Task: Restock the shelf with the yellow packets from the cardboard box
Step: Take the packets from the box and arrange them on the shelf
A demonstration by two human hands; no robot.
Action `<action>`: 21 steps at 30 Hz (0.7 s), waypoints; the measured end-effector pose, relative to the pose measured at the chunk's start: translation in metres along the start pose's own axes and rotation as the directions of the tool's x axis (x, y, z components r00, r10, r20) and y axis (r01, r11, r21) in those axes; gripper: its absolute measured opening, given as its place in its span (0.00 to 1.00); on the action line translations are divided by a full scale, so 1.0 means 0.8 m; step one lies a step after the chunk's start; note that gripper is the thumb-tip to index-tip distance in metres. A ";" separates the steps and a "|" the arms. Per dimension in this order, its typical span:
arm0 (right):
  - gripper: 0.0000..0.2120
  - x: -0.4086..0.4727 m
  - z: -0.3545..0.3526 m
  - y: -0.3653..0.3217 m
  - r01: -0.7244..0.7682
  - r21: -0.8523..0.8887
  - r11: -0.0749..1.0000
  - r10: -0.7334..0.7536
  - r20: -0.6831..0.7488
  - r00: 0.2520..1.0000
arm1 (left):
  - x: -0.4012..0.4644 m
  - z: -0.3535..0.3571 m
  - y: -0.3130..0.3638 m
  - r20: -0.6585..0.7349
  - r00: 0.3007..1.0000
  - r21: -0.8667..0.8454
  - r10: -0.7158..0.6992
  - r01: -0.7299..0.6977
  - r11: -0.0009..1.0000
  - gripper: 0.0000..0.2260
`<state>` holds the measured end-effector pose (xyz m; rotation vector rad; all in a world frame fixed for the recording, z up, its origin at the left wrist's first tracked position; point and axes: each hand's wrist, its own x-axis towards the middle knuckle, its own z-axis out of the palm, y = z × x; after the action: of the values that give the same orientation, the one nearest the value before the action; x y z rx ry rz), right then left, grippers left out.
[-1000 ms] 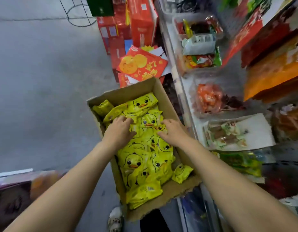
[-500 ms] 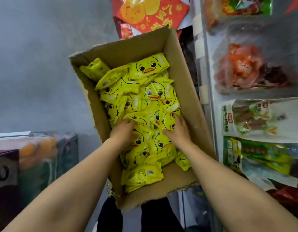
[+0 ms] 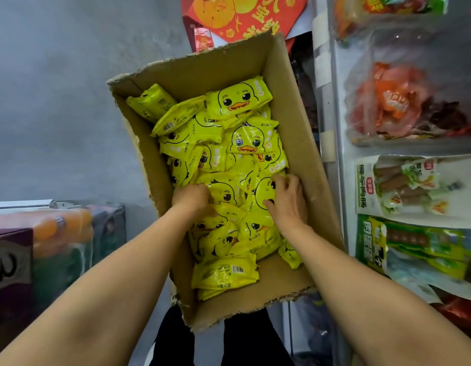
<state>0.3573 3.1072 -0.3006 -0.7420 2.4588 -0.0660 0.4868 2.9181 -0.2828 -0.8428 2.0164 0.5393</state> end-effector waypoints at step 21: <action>0.24 0.042 -0.032 -0.019 0.365 -0.404 0.839 -0.317 0.182 0.931 | -0.018 -0.016 -0.014 -0.017 0.999 -0.507 -0.042 0.028 0.861 0.29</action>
<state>0.3280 3.0741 -0.2930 -1.3383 2.2273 0.3918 0.4940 2.9074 -0.2645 -1.2005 1.9005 1.0736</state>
